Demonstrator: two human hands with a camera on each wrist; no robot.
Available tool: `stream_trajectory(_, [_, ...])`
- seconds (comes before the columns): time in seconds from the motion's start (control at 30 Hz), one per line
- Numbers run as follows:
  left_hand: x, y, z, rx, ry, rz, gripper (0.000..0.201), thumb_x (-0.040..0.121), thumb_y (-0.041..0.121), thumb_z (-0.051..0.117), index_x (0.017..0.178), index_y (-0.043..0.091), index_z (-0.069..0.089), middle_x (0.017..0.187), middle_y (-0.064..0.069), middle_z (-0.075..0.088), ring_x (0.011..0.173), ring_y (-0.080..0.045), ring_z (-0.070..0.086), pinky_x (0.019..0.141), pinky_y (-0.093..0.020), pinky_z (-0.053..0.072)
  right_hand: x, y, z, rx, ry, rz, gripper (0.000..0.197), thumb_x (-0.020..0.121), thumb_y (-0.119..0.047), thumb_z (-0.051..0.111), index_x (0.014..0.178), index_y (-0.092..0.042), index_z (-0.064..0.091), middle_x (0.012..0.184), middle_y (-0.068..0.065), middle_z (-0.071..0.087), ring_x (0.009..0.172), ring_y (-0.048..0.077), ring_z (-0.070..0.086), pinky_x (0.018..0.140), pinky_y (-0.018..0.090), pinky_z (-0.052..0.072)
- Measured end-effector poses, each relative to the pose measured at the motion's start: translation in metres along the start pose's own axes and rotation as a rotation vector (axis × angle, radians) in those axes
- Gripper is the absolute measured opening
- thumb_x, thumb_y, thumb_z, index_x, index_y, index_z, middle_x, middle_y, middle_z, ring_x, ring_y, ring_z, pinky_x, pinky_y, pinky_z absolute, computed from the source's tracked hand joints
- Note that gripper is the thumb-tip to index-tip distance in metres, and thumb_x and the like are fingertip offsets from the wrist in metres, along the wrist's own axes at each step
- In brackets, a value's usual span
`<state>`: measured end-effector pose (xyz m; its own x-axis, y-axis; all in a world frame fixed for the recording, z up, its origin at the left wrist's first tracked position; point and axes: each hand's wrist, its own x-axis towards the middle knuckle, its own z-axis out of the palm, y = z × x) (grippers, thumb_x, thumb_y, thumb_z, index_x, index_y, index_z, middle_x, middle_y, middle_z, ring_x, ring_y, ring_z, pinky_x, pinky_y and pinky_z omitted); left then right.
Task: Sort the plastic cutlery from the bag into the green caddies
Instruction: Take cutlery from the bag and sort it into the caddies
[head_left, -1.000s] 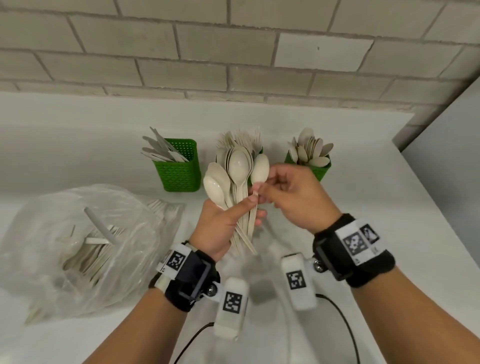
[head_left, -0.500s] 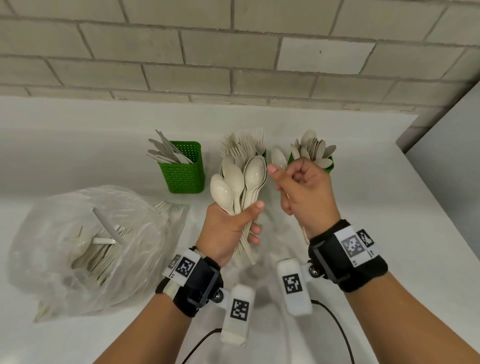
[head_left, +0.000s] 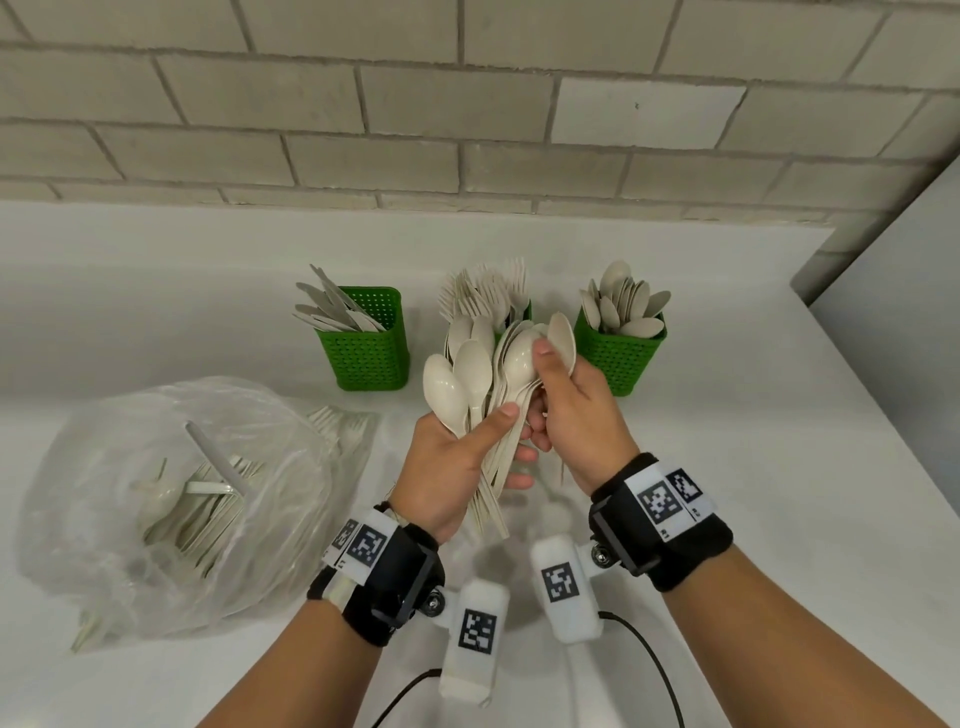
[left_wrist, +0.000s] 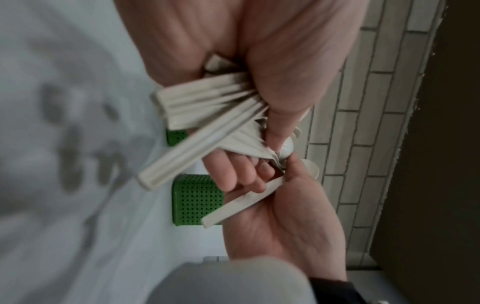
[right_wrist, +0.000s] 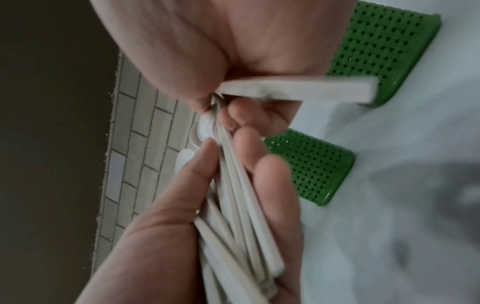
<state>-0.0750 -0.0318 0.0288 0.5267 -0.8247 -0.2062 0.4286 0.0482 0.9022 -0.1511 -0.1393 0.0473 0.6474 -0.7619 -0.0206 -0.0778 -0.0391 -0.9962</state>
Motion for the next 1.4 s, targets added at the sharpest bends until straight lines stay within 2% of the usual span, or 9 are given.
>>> stream_trajectory(0.23, [0.001, -0.002, -0.002, 0.119, 0.024, 0.029, 0.019, 0.095, 0.02, 0.058, 0.087, 0.009, 0.072, 0.071, -0.009, 0.069, 0.054, -0.02, 0.063, 0.046, -0.027, 0.049, 0.0, 0.003, 0.006, 0.068, 0.024, 0.033, 0.039, 0.105, -0.032, 0.038, 0.076, -0.008, 0.052, 0.045, -0.007, 0.049, 0.04, 0.007, 0.046, 0.041, 0.018, 0.036])
stream_trajectory(0.43, [0.002, -0.001, -0.002, 0.205, -0.003, 0.047, 0.017, 0.097, 0.019, 0.056, 0.093, 0.012, 0.071, 0.076, -0.011, 0.071, 0.058, -0.025, 0.066, 0.046, -0.03, 0.052, 0.003, 0.009, 0.006, 0.043, 0.059, 0.063, 0.043, 0.103, -0.035, 0.043, 0.078, -0.002, 0.056, 0.048, -0.003, 0.052, 0.041, 0.011, 0.047, 0.048, 0.029, 0.038])
stream_trajectory(0.67, [-0.001, 0.007, 0.002, 0.083, -0.062, 0.016, 0.015, 0.096, 0.013, 0.057, 0.094, 0.006, 0.071, 0.075, -0.016, 0.068, 0.049, -0.022, 0.057, 0.041, -0.028, 0.048, -0.005, -0.004, 0.011, 0.295, 0.084, 0.149, 0.043, 0.102, -0.039, 0.041, 0.082, -0.005, 0.059, 0.049, -0.001, 0.054, 0.04, 0.006, 0.05, 0.037, 0.019, 0.037])
stream_trajectory(0.77, [-0.002, 0.008, -0.001, -0.022, -0.116, -0.05, 0.024, 0.088, 0.014, 0.062, 0.106, -0.002, 0.066, 0.075, -0.019, 0.065, 0.052, -0.024, 0.063, 0.044, -0.031, 0.051, -0.005, -0.006, 0.012, 0.205, 0.01, 0.086, 0.044, 0.098, -0.042, 0.048, 0.096, -0.003, 0.068, 0.077, 0.011, 0.073, 0.073, 0.02, 0.072, 0.062, 0.033, 0.058])
stream_trajectory(0.83, [-0.001, 0.006, -0.002, -0.014, -0.135, -0.068, 0.03, 0.084, 0.018, 0.065, 0.108, 0.0, 0.065, 0.076, -0.02, 0.063, 0.055, -0.028, 0.064, 0.046, -0.033, 0.054, -0.005, -0.004, 0.011, 0.127, 0.001, 0.03, 0.046, 0.096, -0.042, 0.052, 0.094, 0.001, 0.069, 0.086, 0.017, 0.073, 0.084, 0.028, 0.072, 0.076, 0.04, 0.057])
stream_trajectory(1.03, [-0.003, 0.005, 0.0, -0.031, -0.082, 0.008, 0.026, 0.091, 0.017, 0.058, 0.107, -0.004, 0.062, 0.066, -0.004, 0.067, 0.053, -0.014, 0.063, 0.044, -0.022, 0.049, -0.009, -0.001, 0.015, 0.229, 0.017, 0.103, 0.067, 0.086, -0.064, 0.051, 0.085, 0.0, 0.071, 0.09, 0.028, 0.07, 0.09, 0.037, 0.07, 0.083, 0.048, 0.057])
stream_trajectory(1.17, [-0.003, 0.005, 0.001, -0.01, -0.061, -0.008, 0.025, 0.089, 0.027, 0.06, 0.083, 0.004, 0.066, 0.06, -0.007, 0.059, 0.042, -0.014, 0.05, 0.037, -0.021, 0.039, -0.011, -0.007, 0.019, 0.158, 0.035, 0.134, 0.076, 0.093, -0.063, 0.029, 0.078, 0.001, 0.066, 0.065, 0.018, 0.067, 0.056, 0.03, 0.065, 0.051, 0.037, 0.054])
stream_trajectory(1.3, [-0.002, 0.003, 0.003, 0.016, -0.053, 0.024, 0.023, 0.083, 0.027, 0.063, 0.086, 0.005, 0.065, 0.058, -0.005, 0.059, 0.044, -0.017, 0.051, 0.039, -0.022, 0.04, -0.008, -0.001, 0.023, 0.071, 0.005, 0.066, 0.075, 0.092, -0.069, 0.033, 0.106, -0.001, 0.063, 0.097, 0.03, 0.066, 0.089, 0.04, 0.067, 0.077, 0.054, 0.056])
stream_trajectory(1.4, [-0.001, 0.003, 0.0, 0.046, -0.032, 0.057, 0.013, 0.088, 0.016, 0.062, 0.09, 0.003, 0.066, 0.058, -0.002, 0.063, 0.048, -0.014, 0.058, 0.042, -0.024, 0.045, -0.008, 0.002, 0.024, 0.064, -0.1, 0.004, 0.062, 0.087, -0.066, 0.049, 0.108, -0.009, 0.063, 0.101, 0.027, 0.067, 0.093, 0.04, 0.067, 0.079, 0.06, 0.054])
